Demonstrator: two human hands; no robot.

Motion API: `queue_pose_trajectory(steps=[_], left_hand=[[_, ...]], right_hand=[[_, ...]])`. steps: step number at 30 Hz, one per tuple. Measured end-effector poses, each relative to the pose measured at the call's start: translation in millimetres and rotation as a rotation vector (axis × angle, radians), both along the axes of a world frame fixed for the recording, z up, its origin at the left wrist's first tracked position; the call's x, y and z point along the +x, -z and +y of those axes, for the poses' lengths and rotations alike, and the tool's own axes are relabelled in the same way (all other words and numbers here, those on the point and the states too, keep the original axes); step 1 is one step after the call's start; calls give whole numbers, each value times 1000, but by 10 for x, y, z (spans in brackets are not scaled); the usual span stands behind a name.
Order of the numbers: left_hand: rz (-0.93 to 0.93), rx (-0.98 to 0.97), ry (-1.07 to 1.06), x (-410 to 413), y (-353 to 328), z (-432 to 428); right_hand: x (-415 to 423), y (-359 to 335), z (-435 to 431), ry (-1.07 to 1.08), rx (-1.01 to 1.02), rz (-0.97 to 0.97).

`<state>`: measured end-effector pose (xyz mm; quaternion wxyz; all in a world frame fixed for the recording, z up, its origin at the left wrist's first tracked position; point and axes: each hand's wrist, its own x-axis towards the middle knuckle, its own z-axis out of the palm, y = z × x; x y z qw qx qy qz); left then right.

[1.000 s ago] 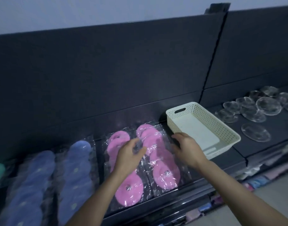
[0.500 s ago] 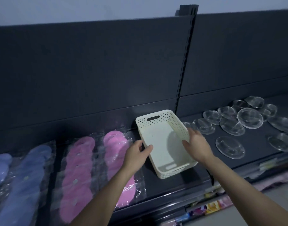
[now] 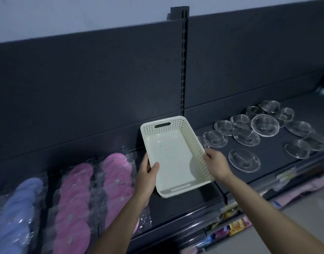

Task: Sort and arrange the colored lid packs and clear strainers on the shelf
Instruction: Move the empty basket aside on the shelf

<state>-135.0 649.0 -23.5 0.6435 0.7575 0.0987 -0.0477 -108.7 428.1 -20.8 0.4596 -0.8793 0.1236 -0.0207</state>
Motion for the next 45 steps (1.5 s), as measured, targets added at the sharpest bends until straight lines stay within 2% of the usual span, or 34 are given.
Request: queue_pose_trajectory(steps=[7,14,22,33,45], left_hand=[[-163,-89,-53,8,-259,-213],[-230,-143,135,26,-403,-536],[-235,-141,314,53,-513,-1244],[-259,-199,376,110,-658,-2839],[-215,-157,379,391,-649,-4605]], right_hand=[[-204,-394,-93,131,68,-181],[-598,-559,-394,301,130,-219],[-888,-654,-1030,469,12,-256],[-915,-727,-2586,511,21,-312],[-654,-577,-4373,492,7,-249]])
